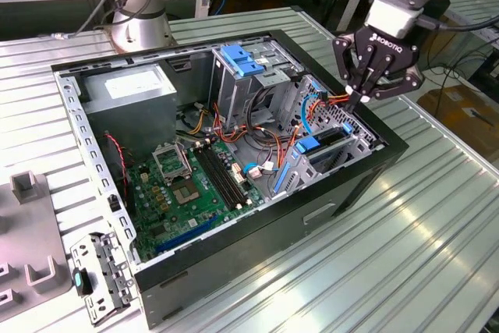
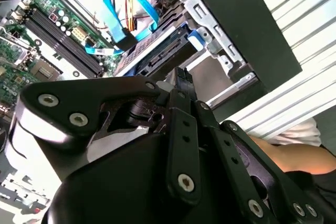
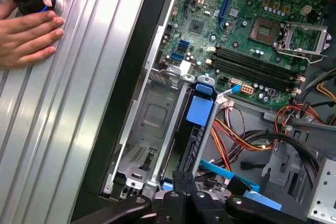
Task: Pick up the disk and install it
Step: 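Insert the first disk wire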
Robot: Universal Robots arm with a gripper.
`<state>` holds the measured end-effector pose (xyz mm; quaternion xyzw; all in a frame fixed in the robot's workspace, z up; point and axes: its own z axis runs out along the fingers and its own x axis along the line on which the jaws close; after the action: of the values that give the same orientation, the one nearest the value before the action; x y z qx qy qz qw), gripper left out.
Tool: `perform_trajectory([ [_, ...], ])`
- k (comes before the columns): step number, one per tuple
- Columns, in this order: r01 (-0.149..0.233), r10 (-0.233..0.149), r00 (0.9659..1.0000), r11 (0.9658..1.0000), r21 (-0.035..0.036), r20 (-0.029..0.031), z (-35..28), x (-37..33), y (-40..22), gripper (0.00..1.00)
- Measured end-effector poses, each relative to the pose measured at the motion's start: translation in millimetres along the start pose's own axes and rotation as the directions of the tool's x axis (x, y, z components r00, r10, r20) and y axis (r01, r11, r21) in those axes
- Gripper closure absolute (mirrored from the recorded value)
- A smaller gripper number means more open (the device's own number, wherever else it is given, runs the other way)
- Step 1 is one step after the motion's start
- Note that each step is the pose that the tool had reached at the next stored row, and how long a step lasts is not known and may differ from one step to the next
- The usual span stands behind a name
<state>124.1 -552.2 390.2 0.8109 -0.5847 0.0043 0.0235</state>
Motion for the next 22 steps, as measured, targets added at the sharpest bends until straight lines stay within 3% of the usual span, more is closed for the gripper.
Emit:
perform_trajectory([
  [4,0.017,-0.017,0.9998,0.9998,0.0005,-0.0007,0.2,1.0,-3.8,0.89],
  [6,0.053,-0.053,0.9986,0.9986,0.0017,-0.0019,0.4,1.3,-4.5,0.89],
  [7,0.07,-0.07,0.9976,0.9976,0.0023,-0.0023,0.6,2.2,-7.3,0.89],
  [12,0.072,-0.072,0.9974,0.9974,0.0023,-0.0025,0.2,1.9,-20.8,0.89],
  [22,0.078,-0.078,0.9969,0.9969,-0.0001,-0.0027,-0.7,-5.1,-43.8,0.89],
])
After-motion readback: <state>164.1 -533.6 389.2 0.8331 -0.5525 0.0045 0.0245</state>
